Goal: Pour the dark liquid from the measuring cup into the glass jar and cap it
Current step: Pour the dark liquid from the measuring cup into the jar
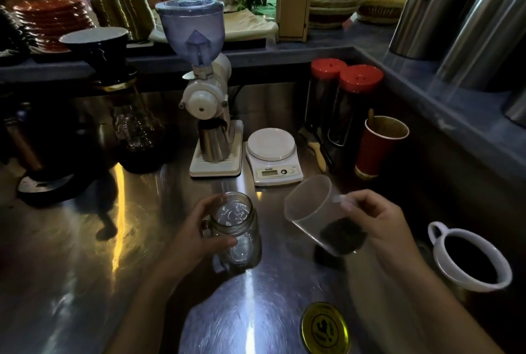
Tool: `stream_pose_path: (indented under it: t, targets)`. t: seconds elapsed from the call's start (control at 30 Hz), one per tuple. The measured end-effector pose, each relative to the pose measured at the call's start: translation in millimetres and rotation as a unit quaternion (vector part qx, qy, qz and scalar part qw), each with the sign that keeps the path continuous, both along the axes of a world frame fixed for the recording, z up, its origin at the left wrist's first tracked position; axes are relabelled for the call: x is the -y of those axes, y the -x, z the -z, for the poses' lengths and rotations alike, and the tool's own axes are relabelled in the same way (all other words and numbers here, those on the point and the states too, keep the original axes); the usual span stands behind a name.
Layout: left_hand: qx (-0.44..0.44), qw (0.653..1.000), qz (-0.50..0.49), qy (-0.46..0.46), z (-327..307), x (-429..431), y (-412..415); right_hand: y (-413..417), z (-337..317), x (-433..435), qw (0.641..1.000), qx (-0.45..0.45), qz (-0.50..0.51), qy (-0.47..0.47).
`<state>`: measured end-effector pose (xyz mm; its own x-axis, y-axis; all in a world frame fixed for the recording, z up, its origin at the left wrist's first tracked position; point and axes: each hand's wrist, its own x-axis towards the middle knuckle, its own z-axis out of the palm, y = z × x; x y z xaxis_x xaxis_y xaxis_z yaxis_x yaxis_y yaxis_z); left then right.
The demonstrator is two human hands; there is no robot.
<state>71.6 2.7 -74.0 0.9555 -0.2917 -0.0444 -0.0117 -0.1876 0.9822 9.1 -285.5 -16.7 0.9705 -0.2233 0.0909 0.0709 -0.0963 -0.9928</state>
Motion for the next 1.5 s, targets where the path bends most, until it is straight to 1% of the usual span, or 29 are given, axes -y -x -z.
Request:
stream_pose_path:
  t: [0.1,0.2,0.33,0.4,0.43,0.47,0.53,0.63,0.73,0.8,0.87,1.0,1.17,1.33,1.5]
  targets:
    - [-0.003,1.000,-0.004,0.010,2.2,-0.7,-0.2,-4.8,-6.3,4.3,0.999,0.035,-0.013,-0.004]
    - [0.006,1.000,-0.012,0.010,3.9,1.8,0.4,-11.9,-14.0,6.2,0.999,0.040,-0.010,-0.015]
    - [0.005,0.999,-0.025,0.020,4.6,5.4,3.5,-26.0,-26.2,-0.1,0.995,0.042,0.008,-0.085]
    - [0.001,1.000,-0.021,0.022,4.2,9.0,6.5,-32.5,-33.0,-4.9,0.990,0.039,0.002,-0.134]
    - [-0.002,0.999,-0.023,0.028,4.2,11.4,8.3,-35.4,-36.8,-7.2,0.989,0.042,-0.003,-0.139]
    - [-0.004,0.999,-0.027,0.037,4.4,14.1,10.3,-38.4,-40.3,-8.4,0.991,0.049,-0.009,-0.121]
    - [-0.001,0.998,-0.040,0.046,3.9,21.6,15.1,-43.7,-49.5,-11.3,0.997,0.066,-0.031,-0.040]
    - [0.014,0.997,-0.052,0.055,2.5,33.7,22.6,-54.0,-67.1,-13.9,0.991,0.089,-0.070,0.068]
    - [0.008,0.995,-0.059,0.075,3.5,43.8,27.9,-63.6,-87.1,-17.6,0.975,0.113,-0.115,0.156]
    - [0.001,0.994,-0.064,0.085,3.5,49.2,30.0,-69.0,-98.8,-20.4,0.957,0.127,-0.134,0.224]
    - [0.004,0.996,-0.063,0.063,3.9,53.2,30.8,-73.5,-107.3,-23.2,0.940,0.132,-0.151,0.275]
    - [0.008,0.997,-0.071,0.038,6.2,55.8,31.2,-77.6,-114.9,-31.2,0.920,0.136,-0.175,0.324]
    - [0.006,0.997,-0.072,0.012,6.8,55.6,31.0,-80.1,-117.7,-41.6,0.903,0.134,-0.206,0.354]
    - [0.002,0.998,-0.065,0.007,4.7,55.3,31.2,-79.9,-117.8,-52.1,0.876,0.141,-0.234,0.397]
    - [-0.013,0.997,-0.069,0.033,7.7,55.7,32.7,-82.0,-116.2,-62.6,0.819,0.173,-0.277,0.472]
